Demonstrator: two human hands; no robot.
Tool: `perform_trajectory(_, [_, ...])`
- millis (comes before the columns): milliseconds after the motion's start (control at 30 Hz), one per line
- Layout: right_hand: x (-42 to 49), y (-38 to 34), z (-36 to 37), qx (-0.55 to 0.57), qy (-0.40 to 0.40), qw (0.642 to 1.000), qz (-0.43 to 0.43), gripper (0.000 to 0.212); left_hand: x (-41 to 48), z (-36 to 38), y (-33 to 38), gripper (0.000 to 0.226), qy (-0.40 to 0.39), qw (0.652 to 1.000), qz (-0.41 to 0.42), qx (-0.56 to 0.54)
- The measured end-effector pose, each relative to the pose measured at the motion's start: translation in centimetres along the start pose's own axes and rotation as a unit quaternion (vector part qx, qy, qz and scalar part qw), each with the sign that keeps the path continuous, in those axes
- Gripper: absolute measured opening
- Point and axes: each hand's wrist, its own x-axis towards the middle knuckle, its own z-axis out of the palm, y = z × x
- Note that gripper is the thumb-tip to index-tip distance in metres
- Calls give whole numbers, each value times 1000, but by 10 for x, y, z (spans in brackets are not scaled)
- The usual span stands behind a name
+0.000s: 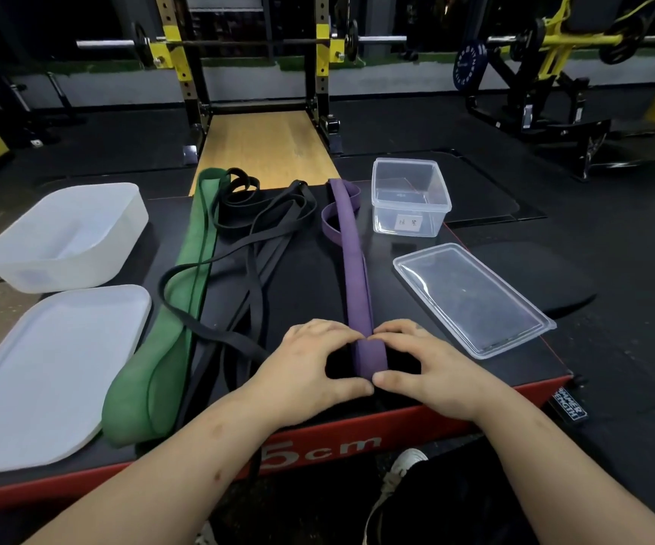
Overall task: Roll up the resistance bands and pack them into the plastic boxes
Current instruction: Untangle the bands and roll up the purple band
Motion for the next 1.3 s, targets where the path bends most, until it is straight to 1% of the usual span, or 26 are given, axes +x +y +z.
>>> perform_trajectory(100, [-2, 1, 2, 6, 8, 1000, -2, 50, -1, 3, -2, 67, 6, 1000, -5, -2])
perform_trajectory(233, [-10, 2, 4, 34, 54, 998, 2, 61, 0, 7, -8, 73, -3, 1000, -11, -4])
perform_trajectory(367, [-9, 2, 4, 17, 42, 999, -2, 64, 1, 6, -9, 70, -15, 1000, -9, -25])
perform_trajectory(567, [-8, 7, 7, 13, 63, 998, 11, 62, -6, 10, -8, 73, -19, 999, -29, -18])
perform_trajectory(700, [-5, 9, 8, 16, 64, 998, 14, 71, -10, 7, -7, 79, -21, 998, -34, -55])
perform_trajectory(800, [-2, 9, 9, 11, 57, 998, 9, 81, -9, 7, -7, 75, -13, 997, -40, -61])
perform_trajectory(867, [0, 8, 8, 12, 51, 999, -1, 78, -9, 7, -9, 74, -3, 995, -56, -80])
perform_trajectory(967, [0, 7, 8, 35, 39, 999, -12, 60, -9, 9, -10, 74, 7, 996, -41, -79])
perform_trajectory(1033, [-3, 5, 9, 39, 39, 998, -16, 52, -9, 9, -8, 73, -2, 997, -32, -68])
perform_trajectory(1100, [-5, 3, 9, 31, 51, 998, -24, 51, -9, 9, -8, 73, -7, 998, -31, -58])
perform_trajectory(1200, [-9, 3, 9, 23, 84, 996, -38, 60, -9, 9, -8, 73, -17, 998, -34, -45])
perform_trajectory(1300, [-13, 3, 9, -4, 81, 996, -37, 65, -8, 9, -7, 80, -24, 999, -13, -29])
